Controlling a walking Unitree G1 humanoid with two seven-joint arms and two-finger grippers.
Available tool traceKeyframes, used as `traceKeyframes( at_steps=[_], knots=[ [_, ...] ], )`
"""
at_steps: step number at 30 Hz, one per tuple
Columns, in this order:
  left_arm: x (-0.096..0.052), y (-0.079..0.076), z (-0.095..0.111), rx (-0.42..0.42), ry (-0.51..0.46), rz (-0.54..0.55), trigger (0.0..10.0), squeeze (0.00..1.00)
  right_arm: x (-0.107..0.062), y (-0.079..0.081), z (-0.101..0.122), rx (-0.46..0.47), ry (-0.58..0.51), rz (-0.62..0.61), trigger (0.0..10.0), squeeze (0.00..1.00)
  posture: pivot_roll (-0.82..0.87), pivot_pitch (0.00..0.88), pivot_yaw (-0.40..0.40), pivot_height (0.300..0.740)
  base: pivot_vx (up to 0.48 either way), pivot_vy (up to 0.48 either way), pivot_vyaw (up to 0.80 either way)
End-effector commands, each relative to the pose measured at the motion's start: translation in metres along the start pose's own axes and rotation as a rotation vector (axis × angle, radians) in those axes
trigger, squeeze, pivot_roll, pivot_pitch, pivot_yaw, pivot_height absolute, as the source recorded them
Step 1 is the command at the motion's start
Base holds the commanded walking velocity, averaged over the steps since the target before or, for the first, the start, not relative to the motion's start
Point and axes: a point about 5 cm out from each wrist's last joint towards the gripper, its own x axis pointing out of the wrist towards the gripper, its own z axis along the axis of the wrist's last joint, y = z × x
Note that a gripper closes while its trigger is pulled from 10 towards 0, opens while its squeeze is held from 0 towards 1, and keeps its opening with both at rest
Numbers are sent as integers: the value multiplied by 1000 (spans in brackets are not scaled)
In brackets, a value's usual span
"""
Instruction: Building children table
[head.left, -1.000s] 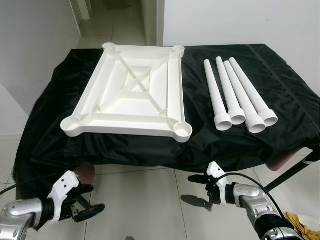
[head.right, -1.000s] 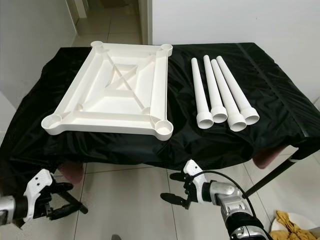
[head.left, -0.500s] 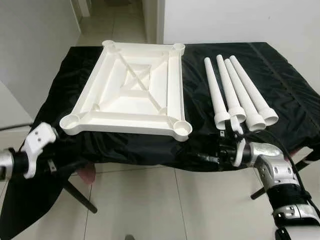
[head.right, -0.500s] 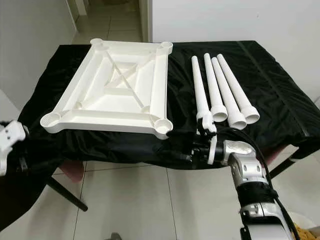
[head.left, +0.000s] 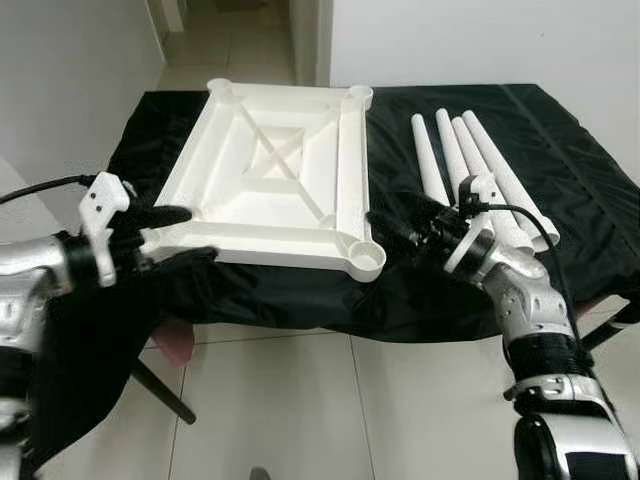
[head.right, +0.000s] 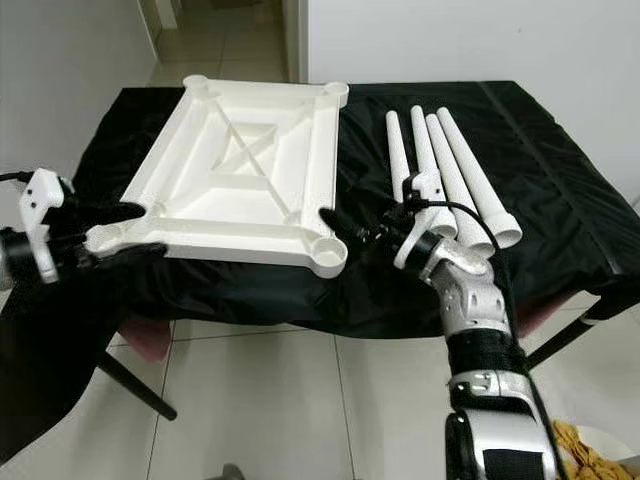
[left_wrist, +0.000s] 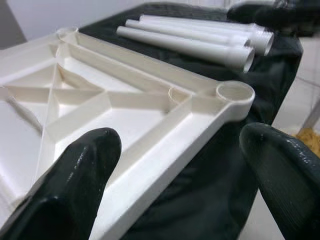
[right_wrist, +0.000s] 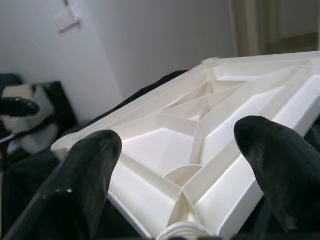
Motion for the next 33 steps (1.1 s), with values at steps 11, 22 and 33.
traceKeyframes(
  at_steps=[11, 22, 33],
  knots=[
    [14, 28, -21, -188, -64, 777, 10000, 0, 8, 3, 8, -74, -176, -402, 10000, 0, -25, 0, 28, 740, 0, 0, 0],
    [8, 21, -35, -152, -121, 1012, 10000, 0, 3, 2, 8, -203, -191, -543, 10000, 0, -15, 0, 58, 740, 0, 0, 0],
    [22, 16, -27, -92, -135, 973, 10000, 0, 5, 7, 4, -241, -181, -572, 10000, 0, -29, 0, 52, 740, 0, 0, 0]
  ],
)
